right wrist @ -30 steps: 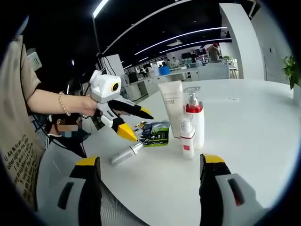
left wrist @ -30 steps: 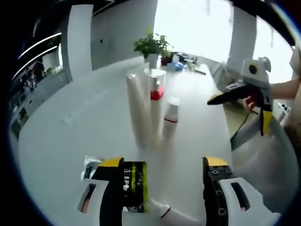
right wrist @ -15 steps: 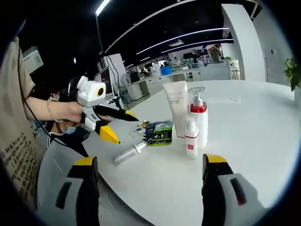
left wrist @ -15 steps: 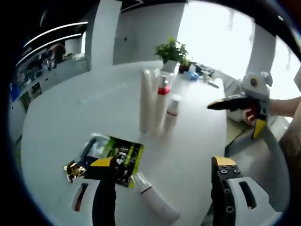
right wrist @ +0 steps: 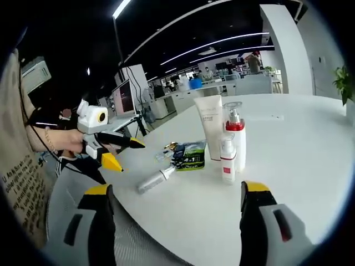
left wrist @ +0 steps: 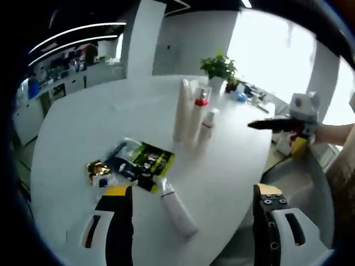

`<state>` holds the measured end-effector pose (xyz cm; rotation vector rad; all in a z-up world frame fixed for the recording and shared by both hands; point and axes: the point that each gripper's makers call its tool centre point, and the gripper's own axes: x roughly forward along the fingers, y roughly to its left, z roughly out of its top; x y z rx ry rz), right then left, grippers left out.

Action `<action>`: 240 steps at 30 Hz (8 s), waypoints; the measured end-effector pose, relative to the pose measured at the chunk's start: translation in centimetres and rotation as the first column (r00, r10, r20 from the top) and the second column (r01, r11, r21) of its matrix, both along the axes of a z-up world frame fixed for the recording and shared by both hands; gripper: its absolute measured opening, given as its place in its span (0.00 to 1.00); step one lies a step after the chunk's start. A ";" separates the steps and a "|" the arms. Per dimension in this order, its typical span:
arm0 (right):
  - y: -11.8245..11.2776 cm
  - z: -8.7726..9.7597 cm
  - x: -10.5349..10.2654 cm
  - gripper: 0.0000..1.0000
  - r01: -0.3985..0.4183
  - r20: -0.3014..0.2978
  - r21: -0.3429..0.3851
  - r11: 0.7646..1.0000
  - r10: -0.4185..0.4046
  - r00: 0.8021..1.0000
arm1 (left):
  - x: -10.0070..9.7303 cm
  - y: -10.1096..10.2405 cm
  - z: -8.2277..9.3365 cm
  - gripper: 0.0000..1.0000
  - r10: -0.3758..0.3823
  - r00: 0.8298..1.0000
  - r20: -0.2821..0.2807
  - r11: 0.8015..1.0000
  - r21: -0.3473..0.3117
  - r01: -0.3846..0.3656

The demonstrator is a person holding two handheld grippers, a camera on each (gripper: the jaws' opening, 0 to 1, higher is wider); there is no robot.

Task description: Arrange the skincare products in the storage area until every visible bottle or jar stands upright without overlapping.

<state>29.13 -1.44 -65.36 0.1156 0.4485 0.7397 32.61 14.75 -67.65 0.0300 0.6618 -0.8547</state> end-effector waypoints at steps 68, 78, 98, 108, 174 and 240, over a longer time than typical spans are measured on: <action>0.1 -0.3 -0.1 0.93 0.007 0.014 -0.038 0.999 -0.006 1.000 | -0.4 -0.4 -6.4 0.63 0.038 0.986 -0.163 0.943 0.331 0.018; 0.0 -0.5 0.0 0.93 0.017 0.010 -0.042 0.999 -0.017 1.000 | 1.1 -1.1 -7.7 0.50 0.033 0.983 -0.180 0.923 0.383 0.039; -0.6 -0.9 0.4 0.91 0.047 -0.006 -0.044 0.998 -0.048 0.999 | 2.5 -1.1 -9.3 0.29 0.017 0.980 -0.197 0.891 0.448 0.074; -0.8 -0.9 0.5 0.90 0.055 -0.009 -0.047 0.997 -0.056 0.998 | 2.4 -1.3 -10.4 0.21 -0.020 0.978 -0.207 0.871 0.476 0.119; 6.5 12.5 -0.8 0.27 -0.195 0.024 0.573 0.796 0.221 0.975 | -7.4 -10.9 12.6 0.16 -0.388 0.916 -0.099 0.659 -0.725 0.200; 7.0 13.8 -0.3 0.30 -0.278 0.268 -0.032 0.960 0.276 0.923 | -3.9 -11.1 12.4 0.15 -0.445 0.879 0.171 0.874 -0.129 0.468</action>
